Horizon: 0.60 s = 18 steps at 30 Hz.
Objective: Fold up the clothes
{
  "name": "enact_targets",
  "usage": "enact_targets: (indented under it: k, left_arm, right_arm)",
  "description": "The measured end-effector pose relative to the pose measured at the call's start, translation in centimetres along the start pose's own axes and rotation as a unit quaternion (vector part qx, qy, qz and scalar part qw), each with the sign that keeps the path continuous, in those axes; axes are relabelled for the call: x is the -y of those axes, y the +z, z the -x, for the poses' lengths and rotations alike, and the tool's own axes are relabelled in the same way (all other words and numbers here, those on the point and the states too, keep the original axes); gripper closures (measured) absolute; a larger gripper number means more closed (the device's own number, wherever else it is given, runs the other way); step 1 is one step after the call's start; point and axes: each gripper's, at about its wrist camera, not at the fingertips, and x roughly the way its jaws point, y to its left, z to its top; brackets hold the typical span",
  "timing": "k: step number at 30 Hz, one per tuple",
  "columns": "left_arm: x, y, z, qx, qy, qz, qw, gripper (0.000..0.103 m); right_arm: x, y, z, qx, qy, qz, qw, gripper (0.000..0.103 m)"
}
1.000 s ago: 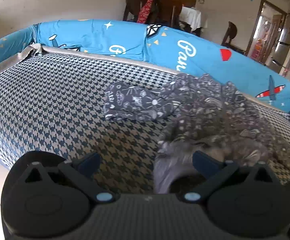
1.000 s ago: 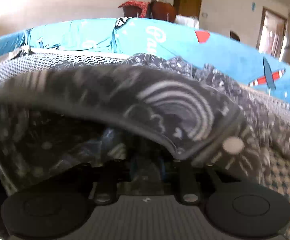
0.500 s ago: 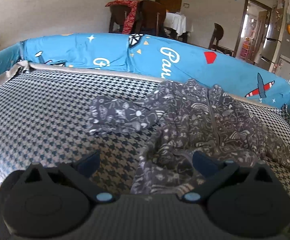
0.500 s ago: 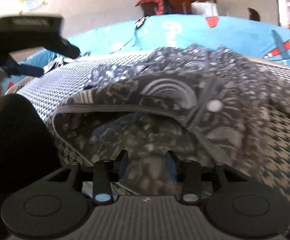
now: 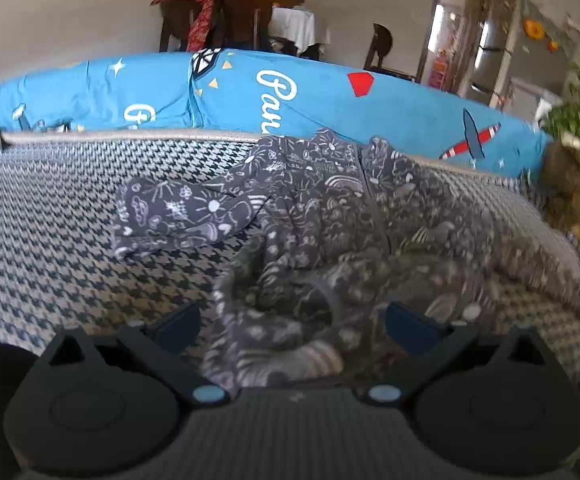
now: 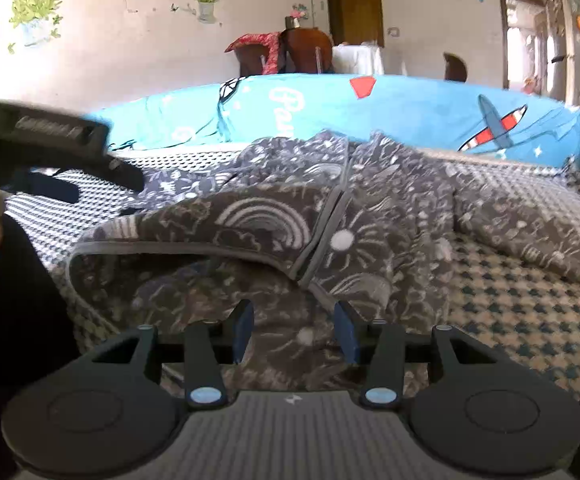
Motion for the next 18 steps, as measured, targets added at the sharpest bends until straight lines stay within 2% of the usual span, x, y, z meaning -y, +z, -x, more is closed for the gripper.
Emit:
enact_targets:
  k: [5, 11, 18]
  left_arm:
    - [1.1, -1.3, 0.8, 0.008, 0.023, -0.067, 0.9975, 0.000]
    - [2.4, -3.0, 1.2, 0.009, 0.026, -0.122, 0.9921, 0.000]
    - [3.3, -3.8, -1.5, 0.002, 0.058, -0.149, 0.9871, 0.000]
  right_arm:
    - [-0.4, -0.4, -0.2, -0.001, -0.049, 0.031, 0.998, 0.054]
    - [0.7, -0.5, -1.0, -0.027, -0.048, 0.003, 0.999, 0.051]
    - [1.0, -0.6, -1.8, -0.030, -0.047, -0.012, 0.998, 0.051]
